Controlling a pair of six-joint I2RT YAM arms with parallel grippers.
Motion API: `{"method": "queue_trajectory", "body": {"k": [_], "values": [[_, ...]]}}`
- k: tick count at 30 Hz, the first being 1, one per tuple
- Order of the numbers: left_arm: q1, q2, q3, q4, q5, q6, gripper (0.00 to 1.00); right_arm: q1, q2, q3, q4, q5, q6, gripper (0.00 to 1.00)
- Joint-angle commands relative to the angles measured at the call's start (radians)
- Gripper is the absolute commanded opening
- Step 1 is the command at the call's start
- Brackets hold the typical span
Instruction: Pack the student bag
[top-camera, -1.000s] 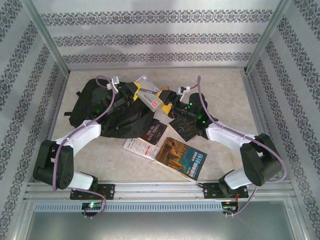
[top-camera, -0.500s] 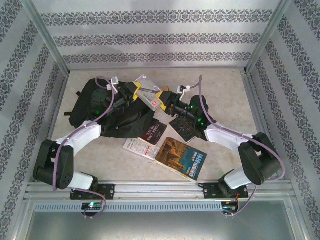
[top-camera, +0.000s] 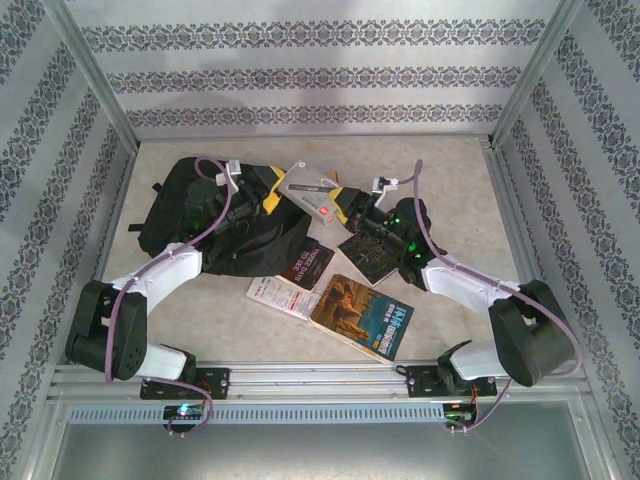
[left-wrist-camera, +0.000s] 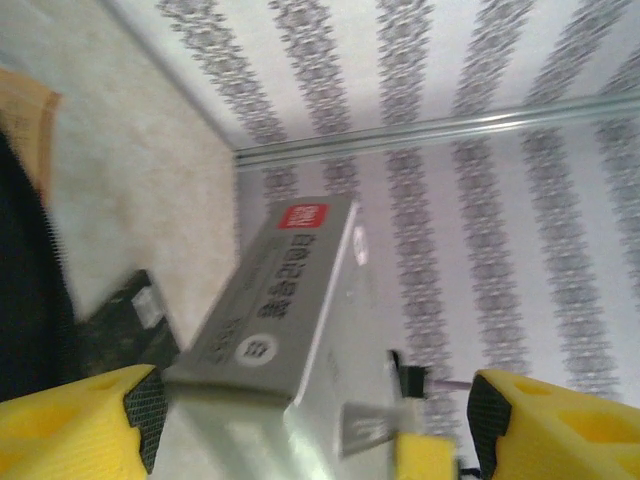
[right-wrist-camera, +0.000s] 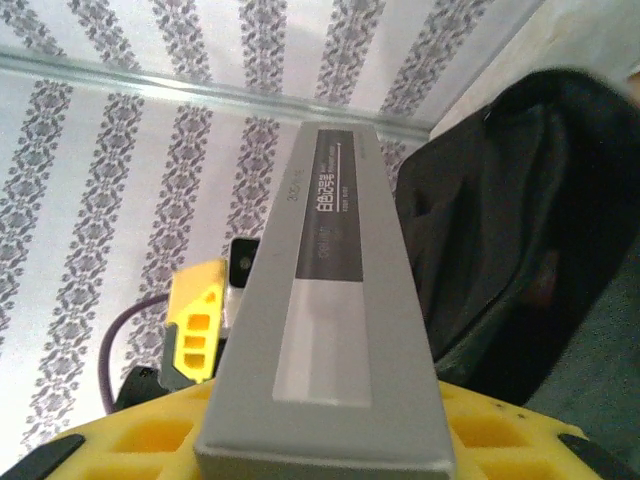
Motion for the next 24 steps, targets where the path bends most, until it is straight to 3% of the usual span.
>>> {"method": "queue_trajectory", "body": {"k": [1, 6, 12, 18, 24], "values": [[0.005, -0.077, 0.115, -0.334, -0.017, 0.296, 0.81, -0.035, -0.095, -0.030, -0.097, 0.045, -0.104, 0.41], [-0.028, -0.083, 0.291, -0.775, -0.176, 0.661, 0.80, -0.075, -0.235, -0.046, -0.326, 0.094, -0.254, 0.40], [-0.142, 0.024, 0.485, -1.103, -0.363, 0.948, 0.82, -0.121, -0.331, -0.068, -0.475, 0.127, -0.332, 0.39], [-0.252, 0.131, 0.616, -1.276, -0.554, 1.107, 0.83, -0.168, -0.362, -0.085, -0.512, 0.113, -0.343, 0.38], [-0.300, 0.224, 0.664, -1.338, -0.649, 1.160, 0.82, -0.195, -0.369, -0.098, -0.521, 0.093, -0.344, 0.39]]}}
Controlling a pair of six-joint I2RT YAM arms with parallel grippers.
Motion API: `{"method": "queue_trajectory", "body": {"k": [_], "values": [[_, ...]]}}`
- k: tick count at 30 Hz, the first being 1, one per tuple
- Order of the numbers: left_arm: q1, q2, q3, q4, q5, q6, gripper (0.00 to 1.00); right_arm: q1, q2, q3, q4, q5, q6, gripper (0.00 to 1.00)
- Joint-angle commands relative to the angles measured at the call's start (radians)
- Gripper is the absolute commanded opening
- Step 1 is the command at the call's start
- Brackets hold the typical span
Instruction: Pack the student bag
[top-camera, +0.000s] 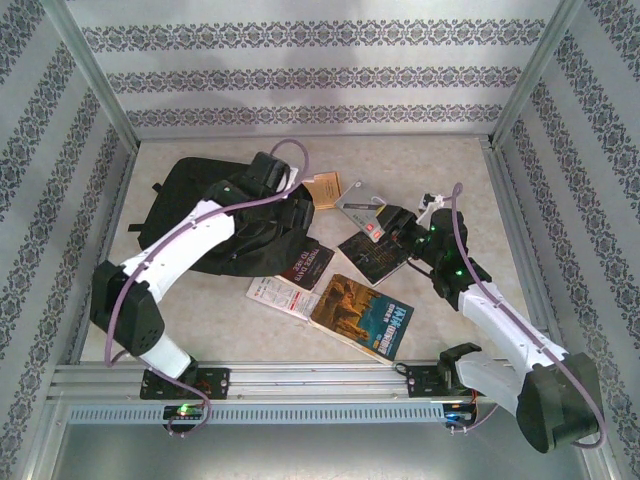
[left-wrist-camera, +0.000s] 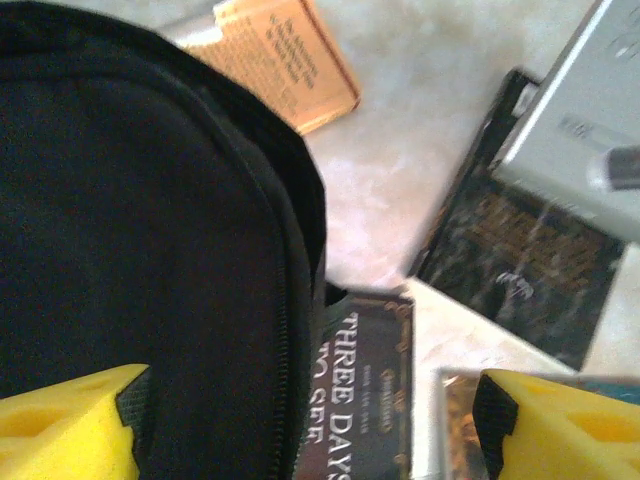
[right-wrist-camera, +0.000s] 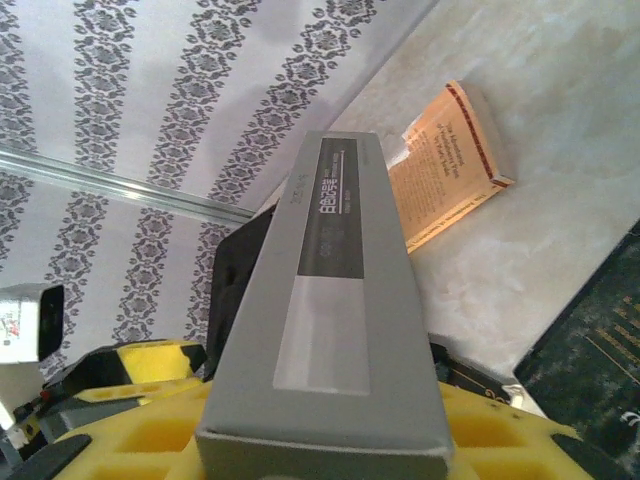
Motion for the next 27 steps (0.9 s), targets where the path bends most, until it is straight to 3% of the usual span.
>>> {"method": "queue_trajectory", "body": {"k": [1, 5, 10, 15, 17, 27], "values": [[-0.017, 0.026, 0.033, -0.096, -0.105, 0.084, 0.81, -0.015, -0.030, -0.006, 0.022, -0.014, -0.024, 0.39], [-0.024, 0.056, 0.041, -0.107, -0.127, 0.096, 0.71, -0.030, -0.032, -0.009, 0.017, -0.025, -0.025, 0.39], [-0.026, 0.074, 0.043, -0.107, -0.152, 0.117, 0.49, -0.039, -0.032, -0.006, 0.016, -0.031, -0.024, 0.39], [-0.026, 0.048, 0.044, -0.088, -0.179, 0.130, 0.10, -0.037, -0.022, 0.013, 0.016, -0.063, -0.045, 0.39], [-0.024, 0.017, 0.047, -0.075, -0.190, 0.131, 0.00, -0.027, -0.012, 0.034, 0.012, -0.090, -0.064, 0.40], [-0.020, -0.201, 0.053, -0.022, -0.260, 0.086, 0.00, 0.097, 0.060, 0.162, -0.008, -0.239, -0.130, 0.41]]}}
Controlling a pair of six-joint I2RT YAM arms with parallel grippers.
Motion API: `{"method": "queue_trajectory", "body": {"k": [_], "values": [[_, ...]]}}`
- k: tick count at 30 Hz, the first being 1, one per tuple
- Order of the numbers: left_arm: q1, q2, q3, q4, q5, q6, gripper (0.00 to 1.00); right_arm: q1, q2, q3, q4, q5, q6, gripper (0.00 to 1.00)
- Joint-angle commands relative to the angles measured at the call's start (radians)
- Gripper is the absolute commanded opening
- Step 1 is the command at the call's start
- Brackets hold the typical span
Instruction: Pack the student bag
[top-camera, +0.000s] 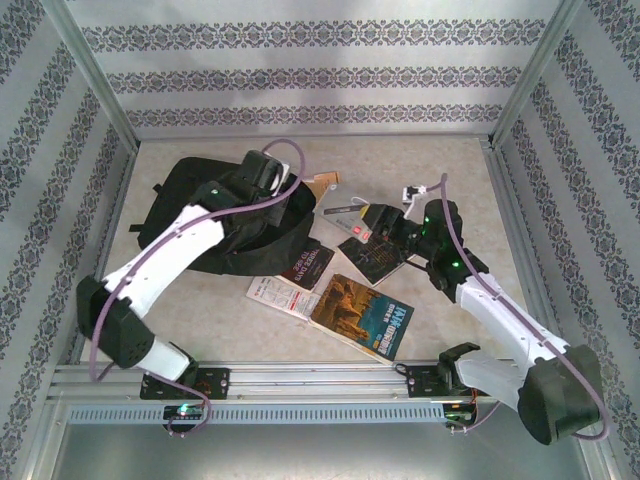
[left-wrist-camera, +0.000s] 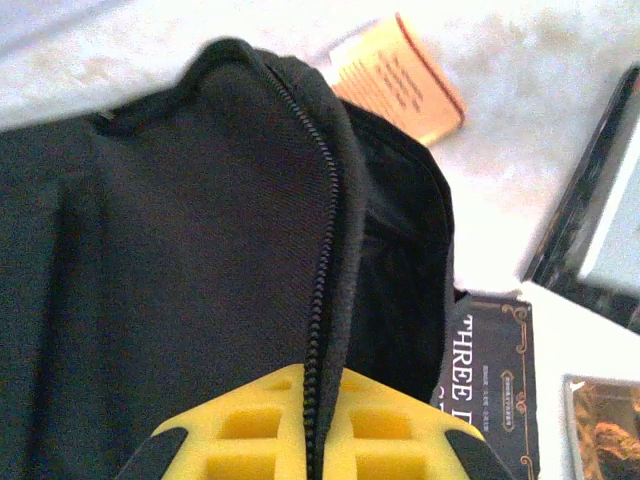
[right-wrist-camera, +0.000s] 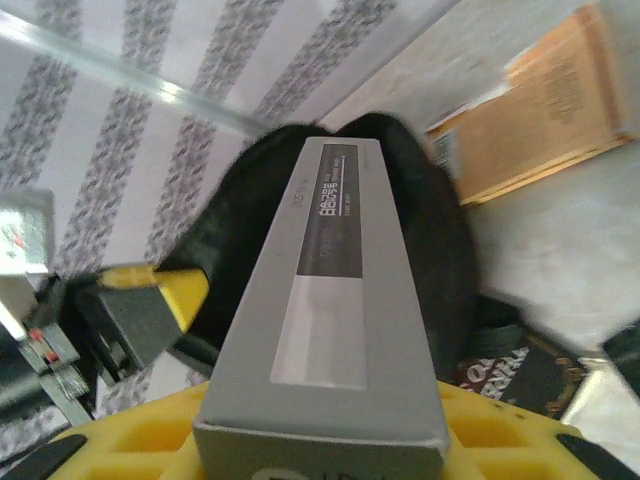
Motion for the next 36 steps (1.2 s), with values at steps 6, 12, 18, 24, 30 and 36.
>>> {"method": "queue_trajectory", "body": {"k": [6, 12, 18, 24, 30, 36], "values": [[0.002, -0.215, -0.039, 0.091, -0.035, -0.074, 0.00, 0.104, 0.040, 0.086, 0.025, -0.091, 0.014, 0.41], [0.007, -0.329, -0.148, 0.189, 0.026, -0.079, 0.00, 0.164, 0.175, 0.147, 0.045, -0.141, 0.092, 0.39], [0.019, -0.402, -0.241, 0.247, 0.086, -0.078, 0.00, 0.193, 0.350, 0.279, -0.004, -0.225, 0.128, 0.39], [0.025, -0.405, -0.254, 0.278, 0.115, -0.095, 0.00, 0.269, 0.504, 0.402, -0.026, -0.266, 0.132, 0.40], [0.029, -0.386, -0.219, 0.294, 0.095, -0.098, 0.00, 0.308, 0.593, 0.470, -0.078, -0.240, 0.136, 0.41], [0.030, -0.389, -0.190, 0.277, 0.015, -0.070, 0.00, 0.314, 0.573, 0.504, -0.227, -0.191, 0.048, 0.42]]}}
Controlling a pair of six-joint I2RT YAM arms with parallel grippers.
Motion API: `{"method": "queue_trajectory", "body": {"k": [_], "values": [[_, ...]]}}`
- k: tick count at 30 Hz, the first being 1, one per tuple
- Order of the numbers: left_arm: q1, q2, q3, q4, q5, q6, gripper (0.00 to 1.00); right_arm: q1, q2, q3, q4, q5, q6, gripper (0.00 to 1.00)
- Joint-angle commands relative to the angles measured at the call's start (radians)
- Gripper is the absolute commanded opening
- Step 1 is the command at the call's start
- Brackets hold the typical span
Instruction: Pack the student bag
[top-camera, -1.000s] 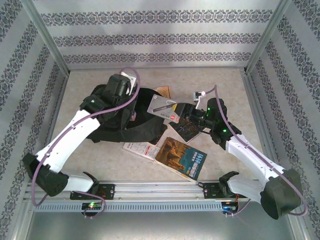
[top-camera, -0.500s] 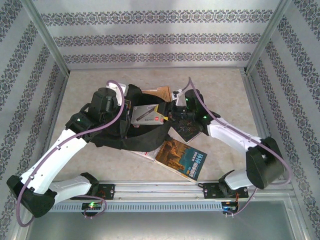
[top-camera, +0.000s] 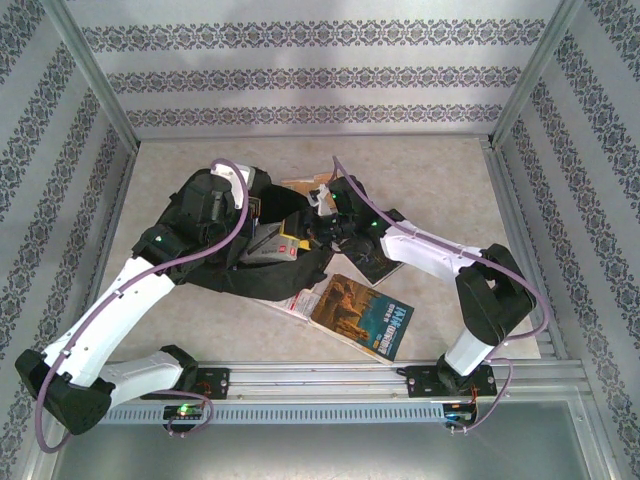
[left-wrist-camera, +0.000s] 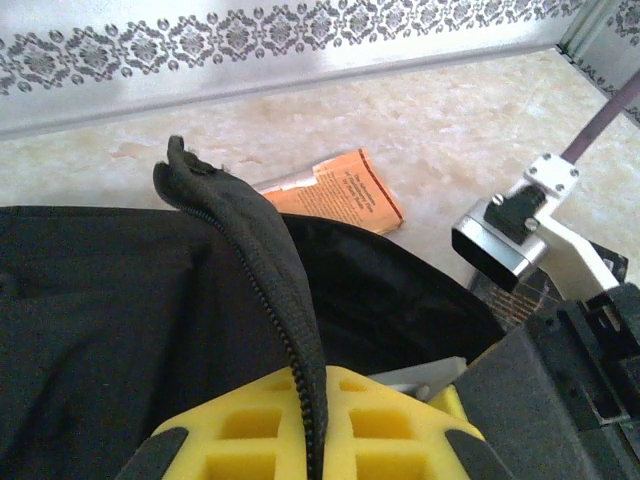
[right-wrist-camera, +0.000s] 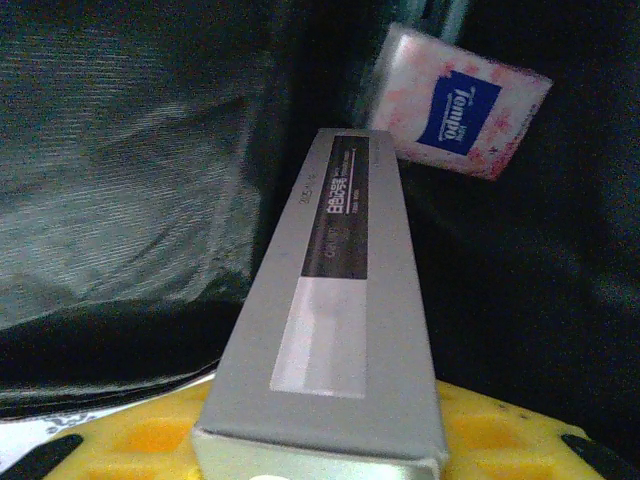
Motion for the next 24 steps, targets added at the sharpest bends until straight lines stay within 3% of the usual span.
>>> {"method": "queue_trajectory", "body": {"k": [1, 7, 14, 19, 24], "values": [[0.008, -0.016, 0.069, 0.102, -0.045, 0.018, 0.00, 0.010, -0.017, 0.054, -0.080, 0.009, -0.058, 0.42], [0.008, -0.009, 0.039, 0.174, 0.038, -0.025, 0.00, 0.038, 0.054, 0.056, 0.087, -0.014, 0.030, 0.42], [0.007, -0.005, 0.004, 0.276, 0.130, -0.129, 0.00, 0.085, 0.259, 0.175, 0.343, 0.020, 0.161, 0.44], [0.010, -0.018, 0.006, 0.307, 0.131, -0.160, 0.00, 0.130, 0.425, 0.340, 0.372, 0.066, 0.208, 0.57], [0.024, -0.036, 0.024, 0.277, 0.078, -0.127, 0.00, 0.144, 0.501, 0.456, 0.320, 0.097, 0.163, 0.91]]}}
